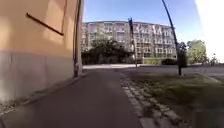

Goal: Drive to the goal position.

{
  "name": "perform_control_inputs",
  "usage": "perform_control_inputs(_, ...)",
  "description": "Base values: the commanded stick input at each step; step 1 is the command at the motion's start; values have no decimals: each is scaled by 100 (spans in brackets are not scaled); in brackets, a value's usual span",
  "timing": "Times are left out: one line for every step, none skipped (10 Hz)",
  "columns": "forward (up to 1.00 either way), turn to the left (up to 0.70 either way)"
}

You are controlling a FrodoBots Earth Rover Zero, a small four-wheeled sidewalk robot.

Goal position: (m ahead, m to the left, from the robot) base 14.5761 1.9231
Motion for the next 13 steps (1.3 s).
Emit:
perform_control_inputs(70, 2)
perform_control_inputs(70, 2)
perform_control_inputs(70, 3)
perform_control_inputs(70, 5)
perform_control_inputs(70, 6)
perform_control_inputs(70, 7)
perform_control_inputs(70, 9)
perform_control_inputs(70, 11)
perform_control_inputs(70, 13)
perform_control_inputs(70, 14)
perform_control_inputs(70, 14)
perform_control_inputs(70, 14)
perform_control_inputs(70, 14)
